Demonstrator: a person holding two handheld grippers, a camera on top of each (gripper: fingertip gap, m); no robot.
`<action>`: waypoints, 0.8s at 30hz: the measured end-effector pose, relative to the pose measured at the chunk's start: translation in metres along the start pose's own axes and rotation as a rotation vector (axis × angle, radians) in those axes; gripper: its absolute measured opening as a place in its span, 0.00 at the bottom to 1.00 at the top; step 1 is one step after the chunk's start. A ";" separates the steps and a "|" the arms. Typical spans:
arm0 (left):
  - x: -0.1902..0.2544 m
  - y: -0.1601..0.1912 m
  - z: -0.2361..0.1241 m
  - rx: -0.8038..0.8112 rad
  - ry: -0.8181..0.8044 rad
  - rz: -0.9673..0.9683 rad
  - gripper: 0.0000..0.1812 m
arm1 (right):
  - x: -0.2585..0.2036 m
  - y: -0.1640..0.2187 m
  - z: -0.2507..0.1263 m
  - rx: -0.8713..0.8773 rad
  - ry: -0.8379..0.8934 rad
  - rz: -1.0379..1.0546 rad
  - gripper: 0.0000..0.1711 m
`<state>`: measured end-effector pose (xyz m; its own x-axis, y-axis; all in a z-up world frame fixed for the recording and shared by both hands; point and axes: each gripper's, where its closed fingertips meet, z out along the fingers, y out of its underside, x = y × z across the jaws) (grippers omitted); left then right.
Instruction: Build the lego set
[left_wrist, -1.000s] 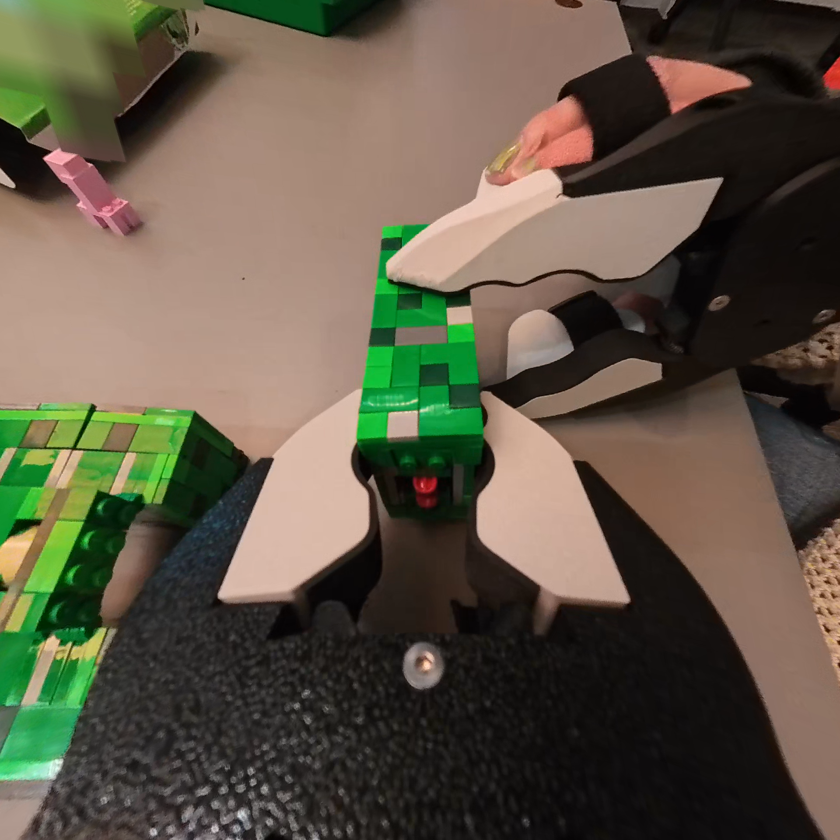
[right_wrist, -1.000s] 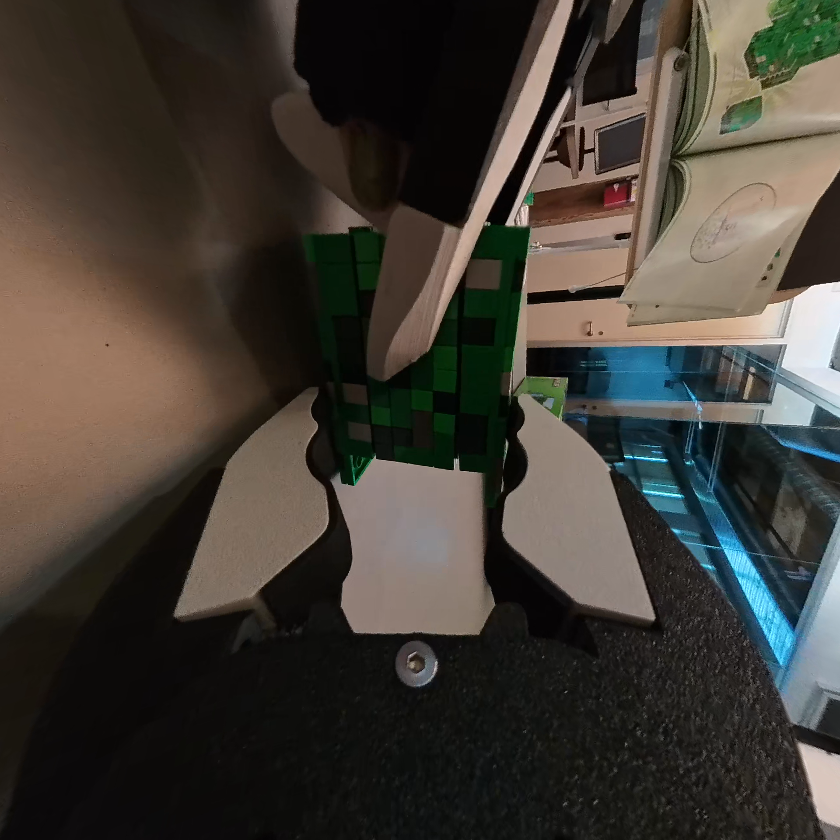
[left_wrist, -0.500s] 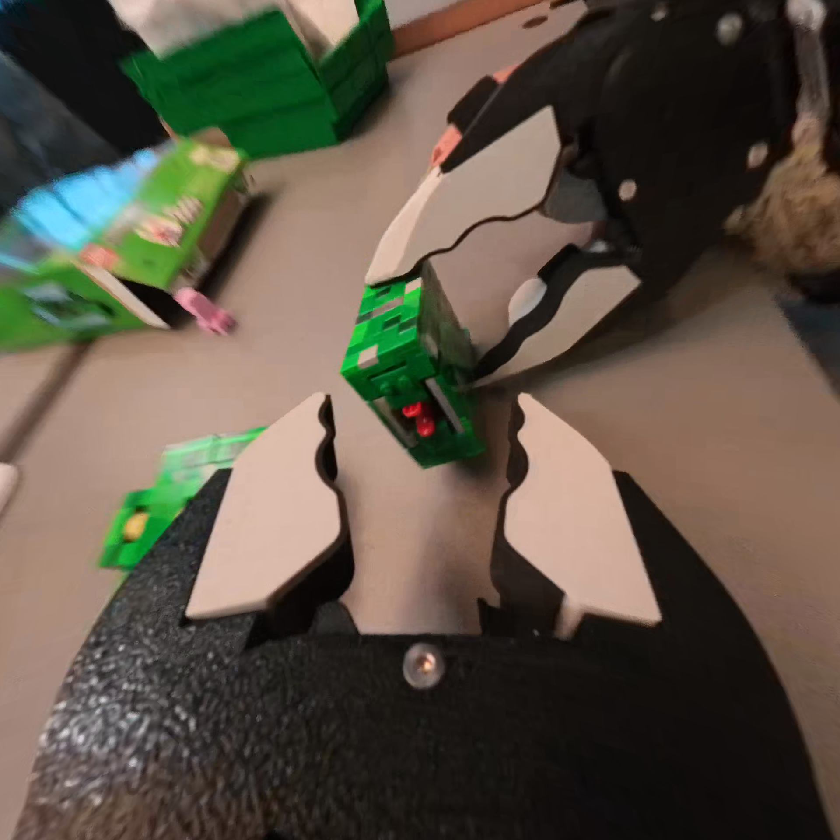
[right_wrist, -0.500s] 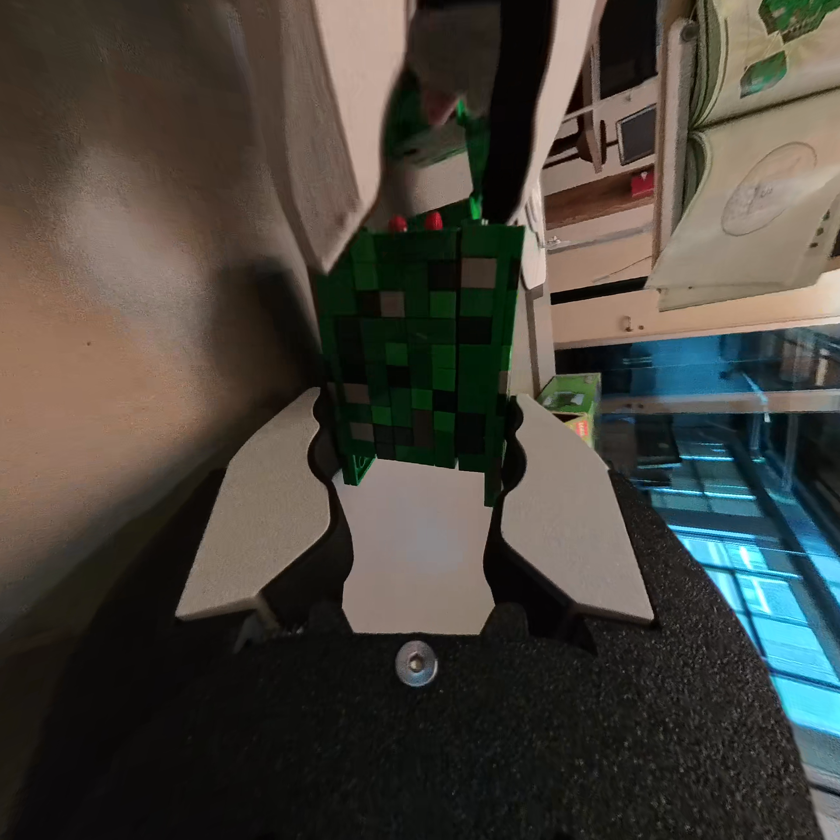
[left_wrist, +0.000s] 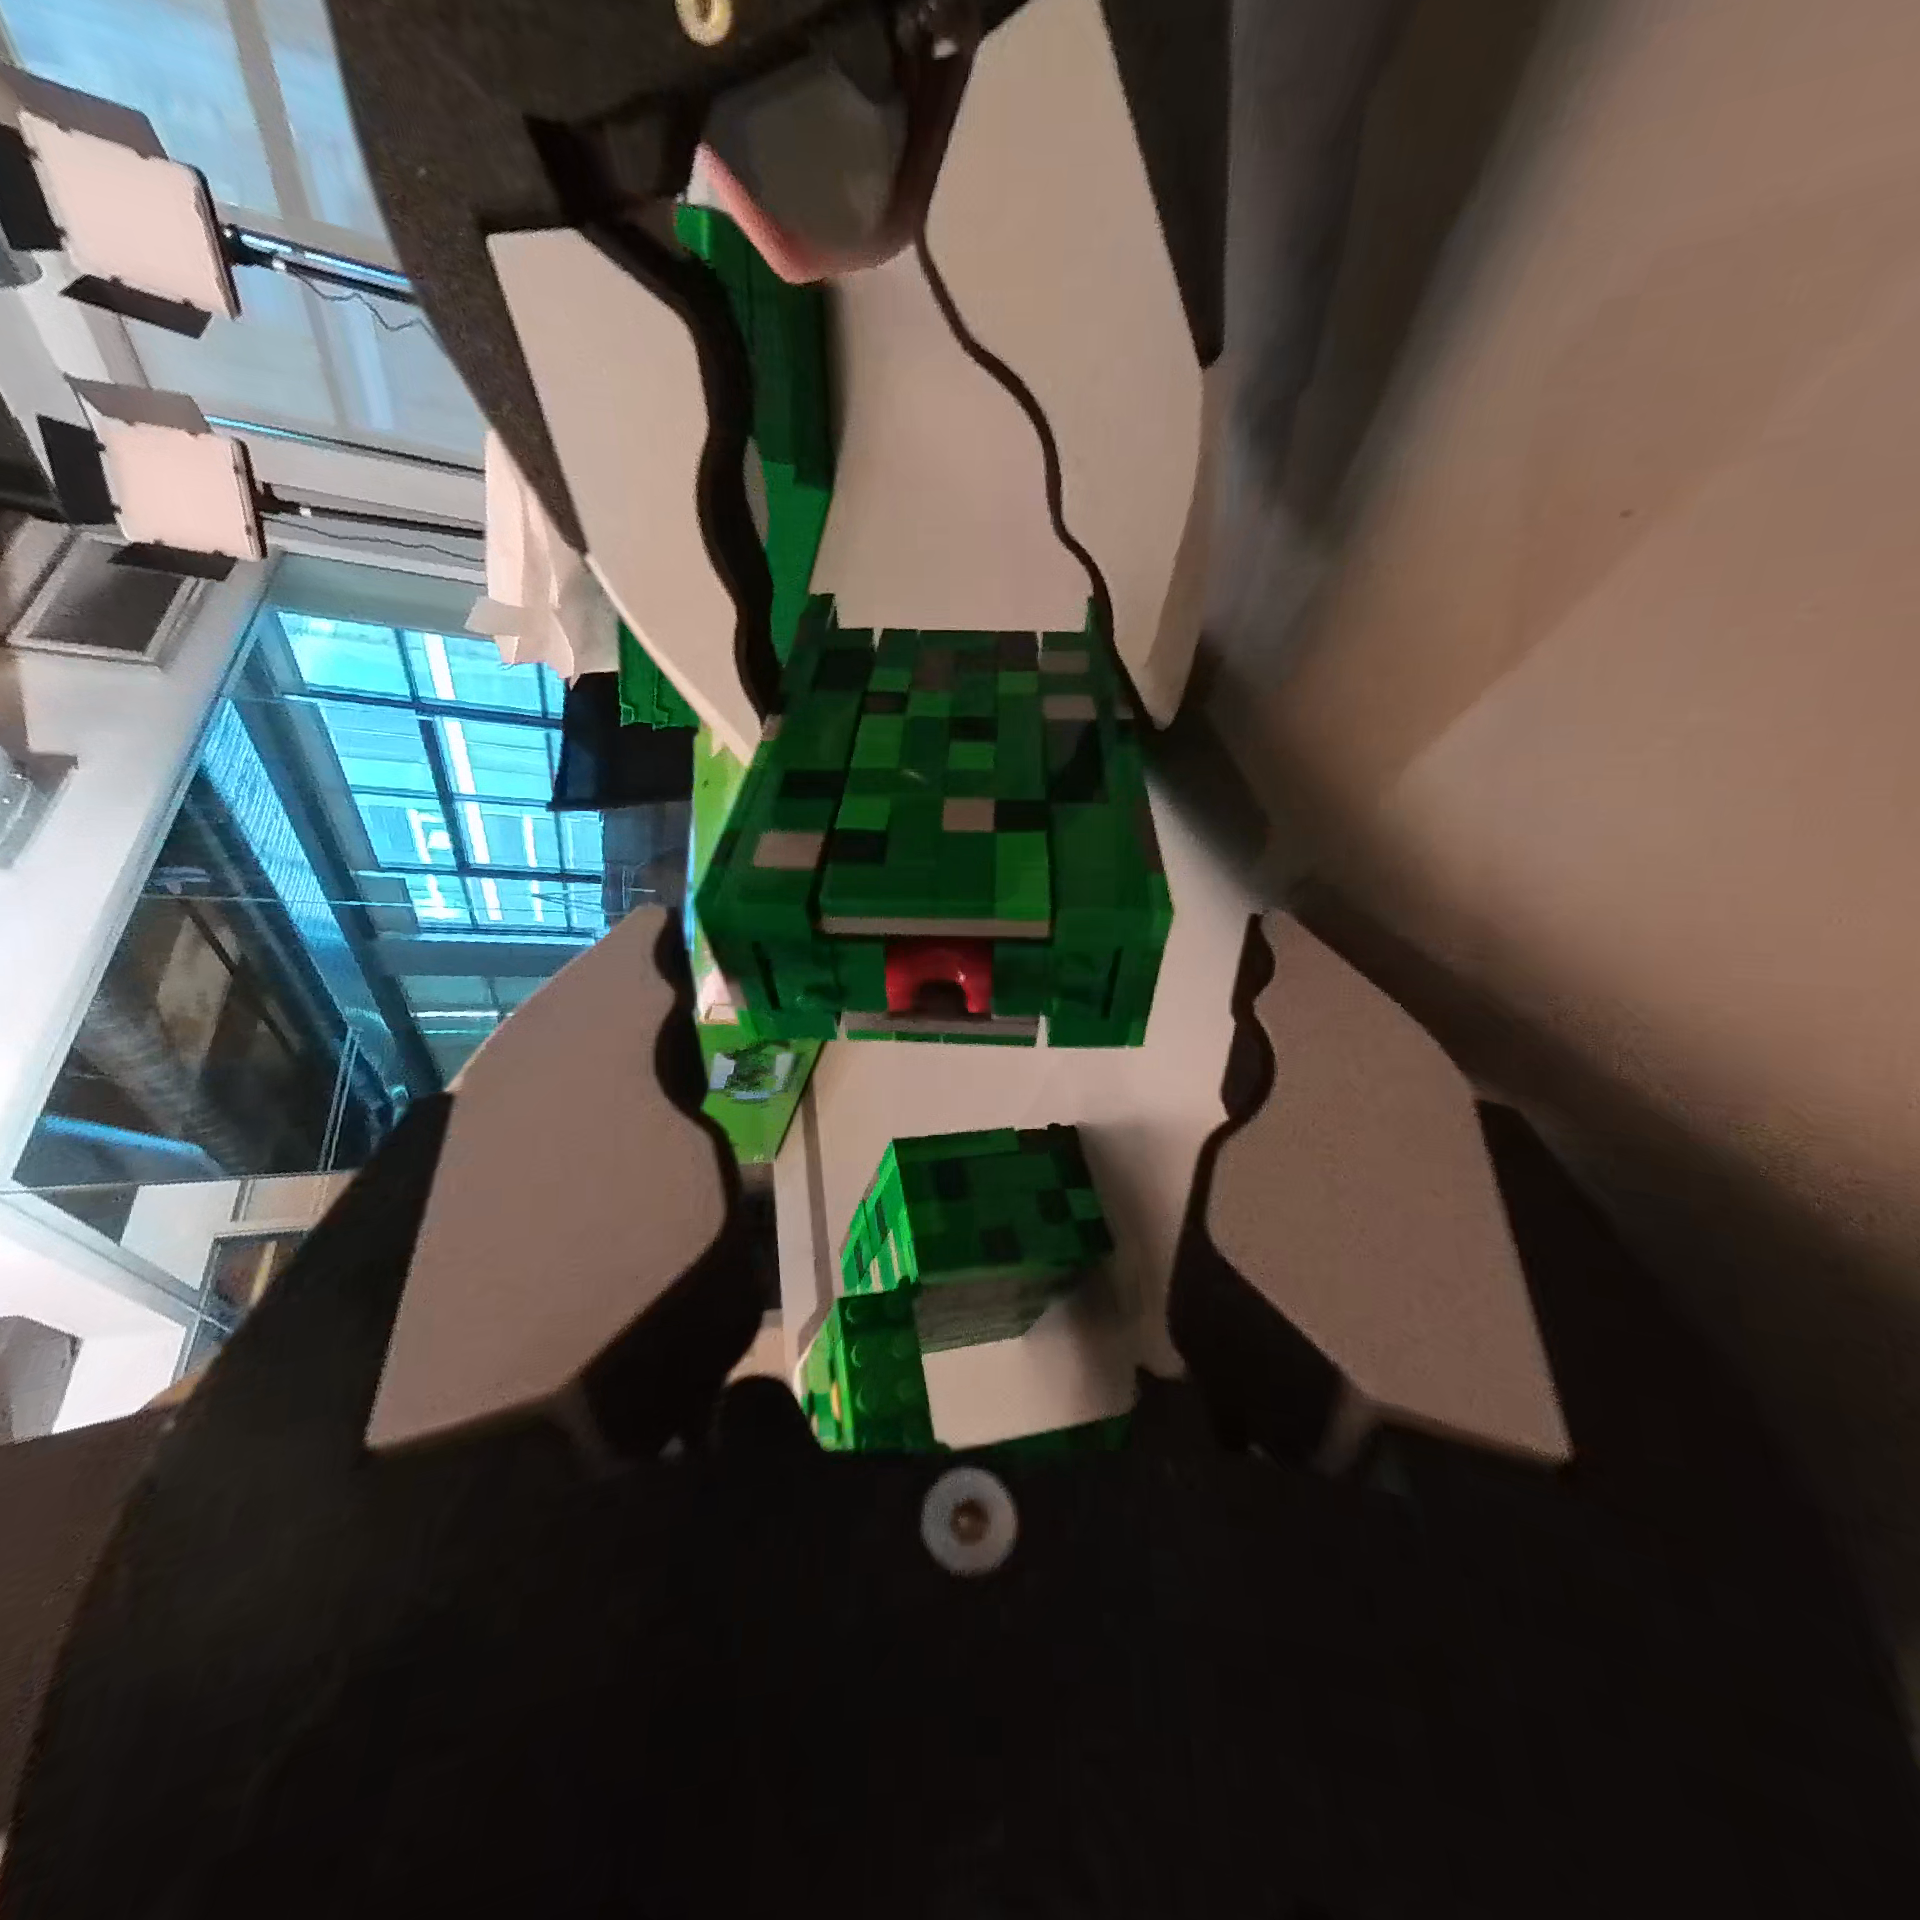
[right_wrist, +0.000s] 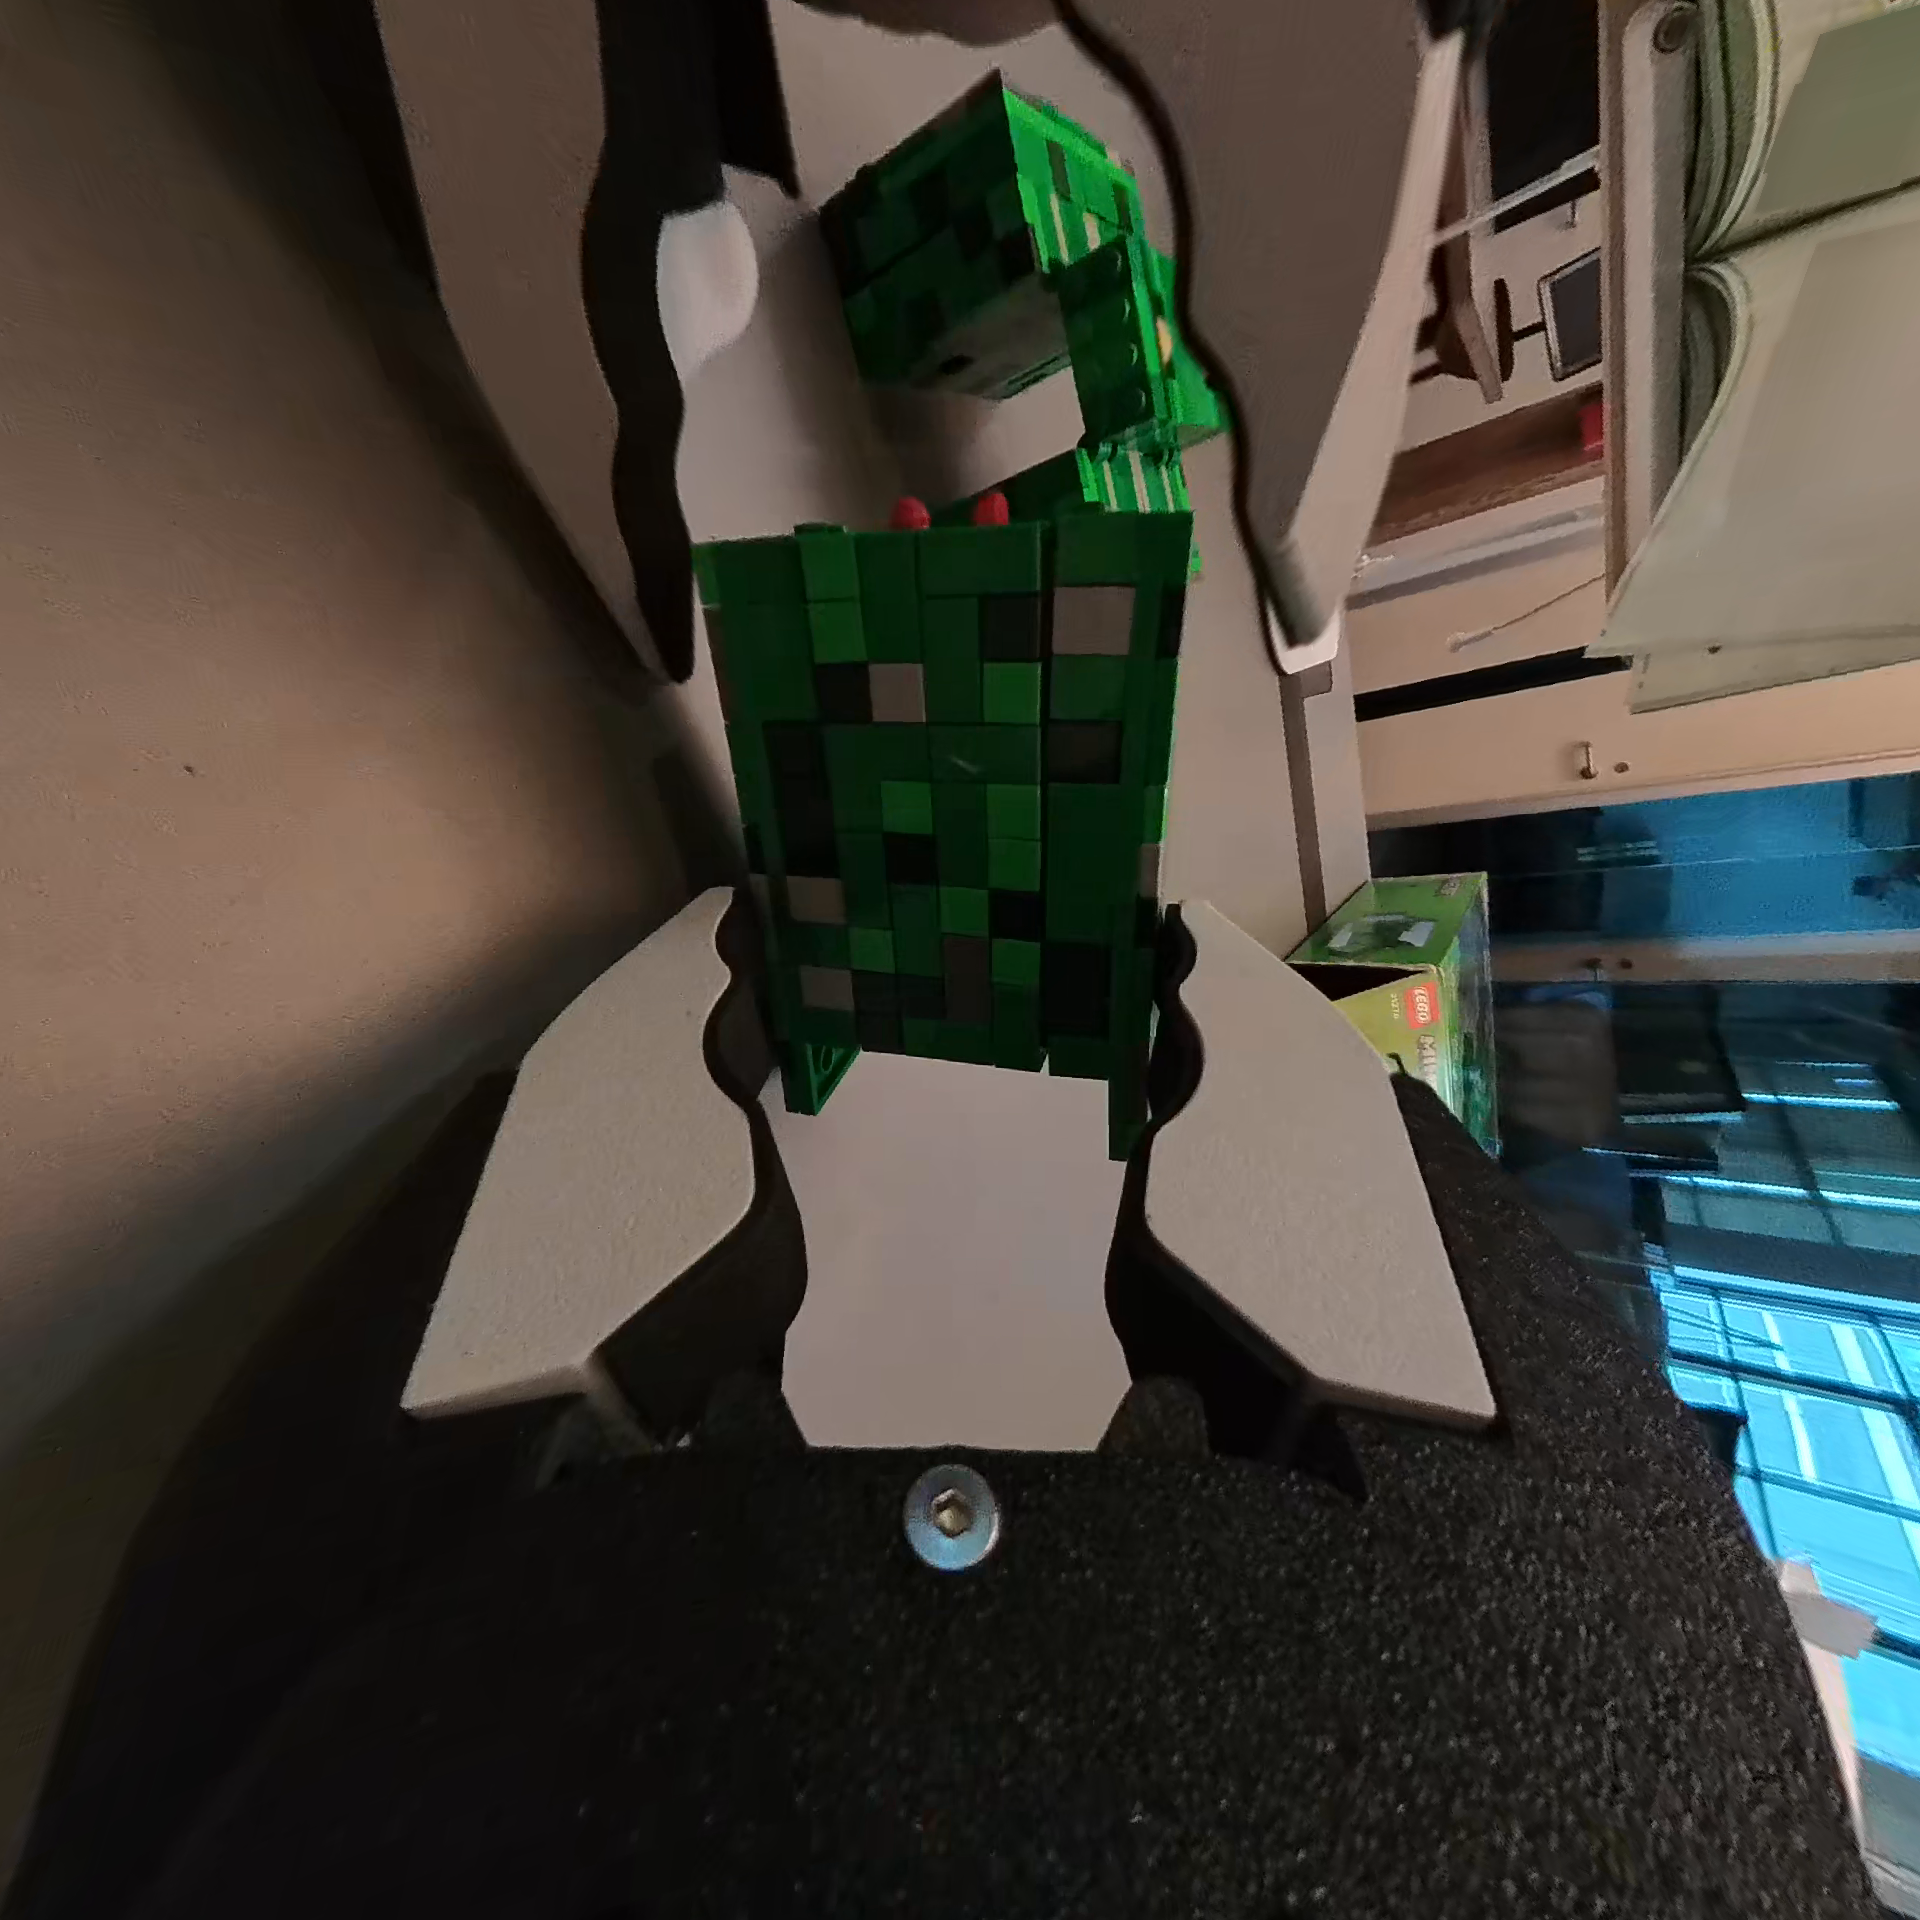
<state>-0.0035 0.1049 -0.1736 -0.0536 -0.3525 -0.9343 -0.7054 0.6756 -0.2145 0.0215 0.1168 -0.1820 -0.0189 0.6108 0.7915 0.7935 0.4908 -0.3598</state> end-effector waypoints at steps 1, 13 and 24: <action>0.001 0.000 0.002 -0.001 0.002 0.009 0.53 | 0.000 0.000 0.000 0.003 -0.003 0.002 0.42; -0.003 0.001 0.003 -0.003 -0.036 0.003 0.42 | -0.003 -0.001 0.000 0.010 -0.012 -0.004 0.43; -0.004 0.008 0.005 -0.002 -0.040 -0.068 0.42 | 0.001 0.006 -0.001 0.013 0.055 -0.035 0.54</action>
<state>-0.0058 0.1146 -0.1732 0.0230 -0.3712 -0.9283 -0.7082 0.6493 -0.2772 0.0268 0.1198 -0.1827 -0.0129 0.5577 0.8299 0.7850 0.5198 -0.3371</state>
